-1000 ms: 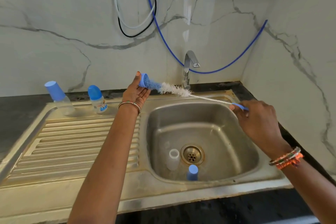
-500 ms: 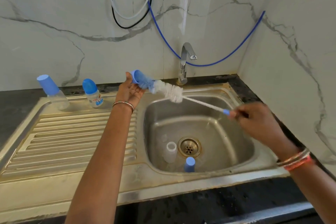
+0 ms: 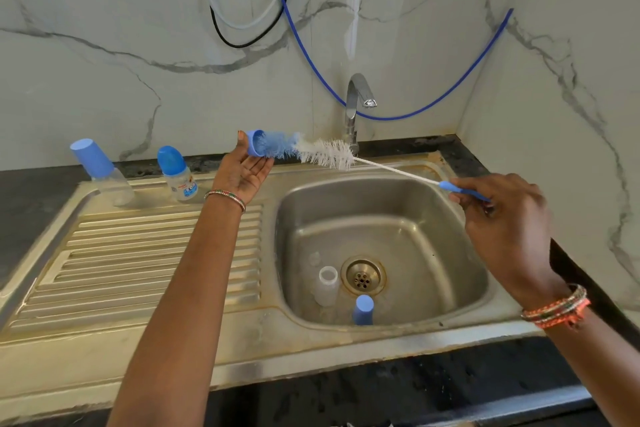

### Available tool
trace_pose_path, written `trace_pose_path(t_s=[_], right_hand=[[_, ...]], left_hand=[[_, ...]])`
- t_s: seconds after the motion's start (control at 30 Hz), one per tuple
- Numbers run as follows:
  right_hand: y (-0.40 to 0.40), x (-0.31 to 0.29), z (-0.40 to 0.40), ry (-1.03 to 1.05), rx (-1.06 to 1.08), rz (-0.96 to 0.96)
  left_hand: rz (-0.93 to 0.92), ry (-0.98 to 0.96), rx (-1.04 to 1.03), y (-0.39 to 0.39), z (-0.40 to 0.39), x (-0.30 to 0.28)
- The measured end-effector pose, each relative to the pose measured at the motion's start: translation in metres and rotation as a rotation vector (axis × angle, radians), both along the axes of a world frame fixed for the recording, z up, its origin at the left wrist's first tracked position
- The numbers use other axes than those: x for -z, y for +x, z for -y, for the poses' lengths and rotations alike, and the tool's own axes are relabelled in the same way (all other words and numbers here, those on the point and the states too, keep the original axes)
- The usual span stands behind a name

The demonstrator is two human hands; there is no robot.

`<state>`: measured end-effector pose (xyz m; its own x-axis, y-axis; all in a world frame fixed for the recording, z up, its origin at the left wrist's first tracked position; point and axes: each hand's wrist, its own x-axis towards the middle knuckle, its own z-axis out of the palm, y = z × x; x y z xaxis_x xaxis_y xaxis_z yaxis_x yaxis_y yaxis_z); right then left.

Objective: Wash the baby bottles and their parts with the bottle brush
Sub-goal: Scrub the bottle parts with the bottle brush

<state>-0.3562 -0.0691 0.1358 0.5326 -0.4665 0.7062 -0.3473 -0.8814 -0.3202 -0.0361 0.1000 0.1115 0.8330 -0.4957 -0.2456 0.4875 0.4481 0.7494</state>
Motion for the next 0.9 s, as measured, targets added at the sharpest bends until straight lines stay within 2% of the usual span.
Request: trace_pose_path(t_s=[0.17,0.23,0.33,0.4,0.6,0.67,0.77,0.8,0.83,0.9], right_hand=[[-0.003,0.008,0.0,0.117,-0.003,-0.01],[-0.003,0.005,-0.003,0.041,0.002,-0.058],[-0.003,0.003,-0.012,-0.185,-0.018,-0.207],[-0.004,0.006,-0.013,-0.2,-0.045,-0.233],[0.001,0.005,-0.013,-0.077,-0.005,-0.023],[0.004,0.001,-0.015,0.064,-0.002,-0.076],[0.009,-0.003,-0.007,0.499,-0.033,-0.46],[0.008,-0.003,-0.005,0.615,-0.061,-0.519],[0.008,-0.003,-0.004,0.658,-0.072,-0.533],[0.007,-0.002,-0.003,0.557,-0.039,-0.485]], left_hand=[[0.012,0.031,0.013,0.003,0.0,0.002],[0.017,0.02,0.027,0.003,-0.001,0.003],[0.034,-0.011,0.046,0.004,-0.005,0.003],[0.031,-0.041,0.049,0.007,-0.008,0.002],[0.023,-0.09,0.091,0.001,-0.007,0.008],[0.024,-0.11,0.087,-0.002,-0.005,0.007],[0.035,-0.154,0.102,-0.005,-0.003,0.003],[0.039,-0.157,0.101,-0.005,-0.002,0.003],[0.038,-0.155,0.092,-0.004,-0.003,0.003],[0.033,-0.142,0.076,-0.003,-0.003,0.002]])
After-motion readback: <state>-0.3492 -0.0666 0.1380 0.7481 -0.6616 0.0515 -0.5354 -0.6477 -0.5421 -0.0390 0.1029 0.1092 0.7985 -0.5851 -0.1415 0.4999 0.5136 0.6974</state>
